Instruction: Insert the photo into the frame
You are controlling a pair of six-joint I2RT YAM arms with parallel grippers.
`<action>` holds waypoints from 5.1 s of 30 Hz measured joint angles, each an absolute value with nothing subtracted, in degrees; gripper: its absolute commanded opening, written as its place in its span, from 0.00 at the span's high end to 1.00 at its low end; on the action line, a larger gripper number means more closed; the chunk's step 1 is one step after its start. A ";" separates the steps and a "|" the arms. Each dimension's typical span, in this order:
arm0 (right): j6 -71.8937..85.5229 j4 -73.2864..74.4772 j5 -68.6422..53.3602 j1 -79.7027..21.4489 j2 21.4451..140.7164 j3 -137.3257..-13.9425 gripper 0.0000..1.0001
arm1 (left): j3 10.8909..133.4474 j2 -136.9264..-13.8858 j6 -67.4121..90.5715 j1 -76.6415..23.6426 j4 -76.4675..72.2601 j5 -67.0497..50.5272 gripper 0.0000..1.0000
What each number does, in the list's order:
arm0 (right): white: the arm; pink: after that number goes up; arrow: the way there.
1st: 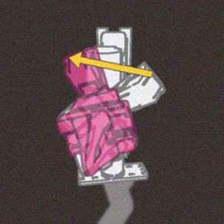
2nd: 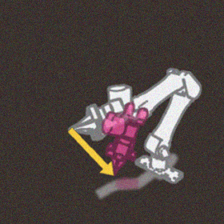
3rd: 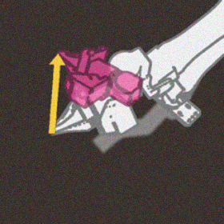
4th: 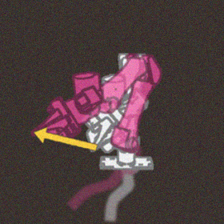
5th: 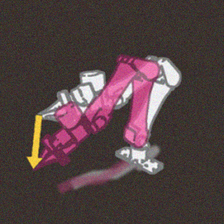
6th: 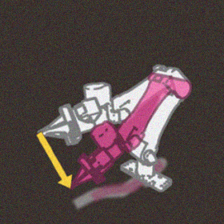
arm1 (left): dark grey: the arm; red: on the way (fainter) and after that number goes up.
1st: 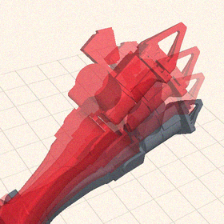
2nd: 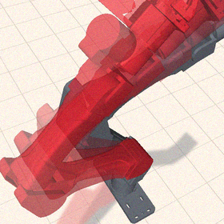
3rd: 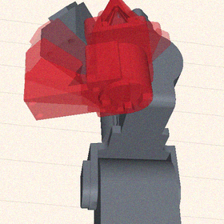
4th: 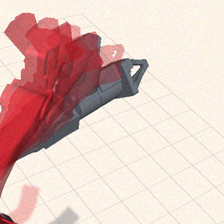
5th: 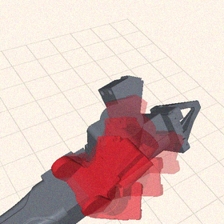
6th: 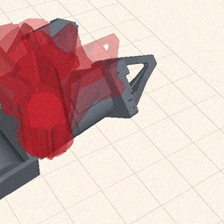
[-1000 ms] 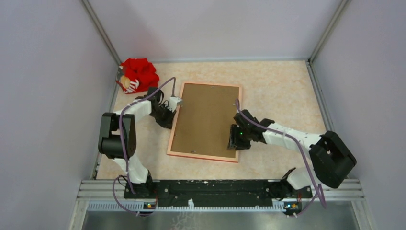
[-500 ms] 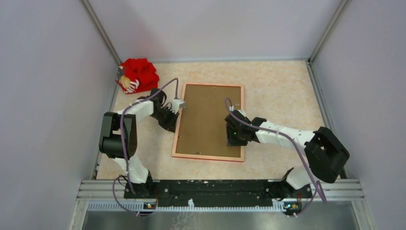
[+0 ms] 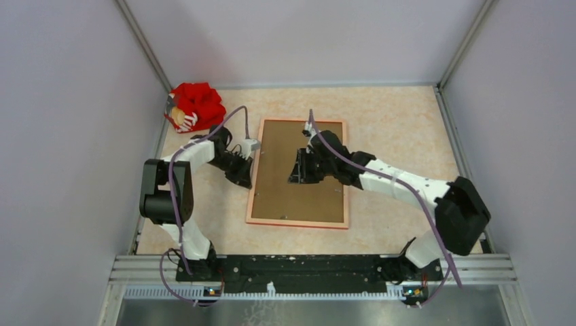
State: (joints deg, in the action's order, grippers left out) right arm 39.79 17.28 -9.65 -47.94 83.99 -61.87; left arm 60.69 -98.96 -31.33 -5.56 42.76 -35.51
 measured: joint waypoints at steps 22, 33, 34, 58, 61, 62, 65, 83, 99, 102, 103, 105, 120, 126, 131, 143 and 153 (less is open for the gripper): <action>40.58 -7.09 -6.02 -58.74 110.39 -62.83 1.00 | 61.60 -101.82 -31.16 -3.33 43.72 -40.86 0.82; 42.17 -10.96 -5.10 -58.74 115.28 -67.02 1.00 | 61.60 -101.82 -31.18 -3.33 43.70 -40.86 0.82; 42.22 -11.05 -4.95 -58.74 115.46 -67.29 1.00 | 61.60 -101.82 -31.18 -3.33 43.72 -40.86 0.82; 43.31 -12.62 -3.60 -58.74 117.67 -69.43 1.00 | 61.30 -101.80 -31.18 -3.20 43.38 -41.08 0.82; 43.29 -12.67 -3.66 -58.72 117.71 -69.45 1.00 | 61.28 -101.80 -31.18 -3.14 43.33 -41.15 0.82; 43.29 -12.69 -3.66 -58.72 117.71 -69.45 1.00 | 61.28 -101.78 -31.18 -3.14 43.33 -41.15 0.82; 43.27 -12.78 -3.60 -58.74 117.71 -69.45 1.00 | 61.28 -101.78 -31.18 -3.14 43.33 -41.15 0.82; 41.36 -15.92 -4.73 -57.25 112.01 -64.25 0.84 | 61.36 -101.51 -31.20 -3.01 43.62 -40.86 0.82; 42.37 -15.00 -11.40 -40.01 113.47 -70.32 0.58 | 73.87 -111.26 -22.50 -1.45 39.53 -44.07 0.70; 42.96 -14.06 -12.27 -40.23 117.73 -73.32 0.57 | 73.87 -113.06 -21.02 -1.43 38.98 -45.01 0.71; 43.31 -13.65 -12.58 -40.34 118.93 -74.15 0.57 | 73.87 -113.10 -20.80 -1.28 38.94 -45.25 0.72; 44.03 -13.45 -13.23 -40.34 120.99 -75.83 0.57 | 73.87 -113.12 -20.43 -1.23 38.44 -45.43 0.73; 48.31 -12.75 -15.16 -41.98 130.69 -88.58 0.58 | 73.19 -113.21 -19.38 -1.06 37.10 -46.52 0.76; 49.63 -12.25 -15.07 -42.13 130.96 -89.06 0.58 | 72.79 -113.19 -19.40 -0.86 36.60 -47.07 0.76; 51.24 -12.47 -15.11 -42.28 131.24 -89.06 0.59 | 72.58 -113.08 -19.40 -0.80 36.36 -47.13 0.77; 55.88 -14.33 -13.96 -42.35 132.05 -88.92 0.64 | 71.72 -112.46 -19.49 -0.80 35.44 -47.11 0.77; 62.11 -18.15 -11.73 -42.44 132.64 -87.55 0.65 | 71.53 -112.33 -19.62 -0.80 35.16 -47.13 0.77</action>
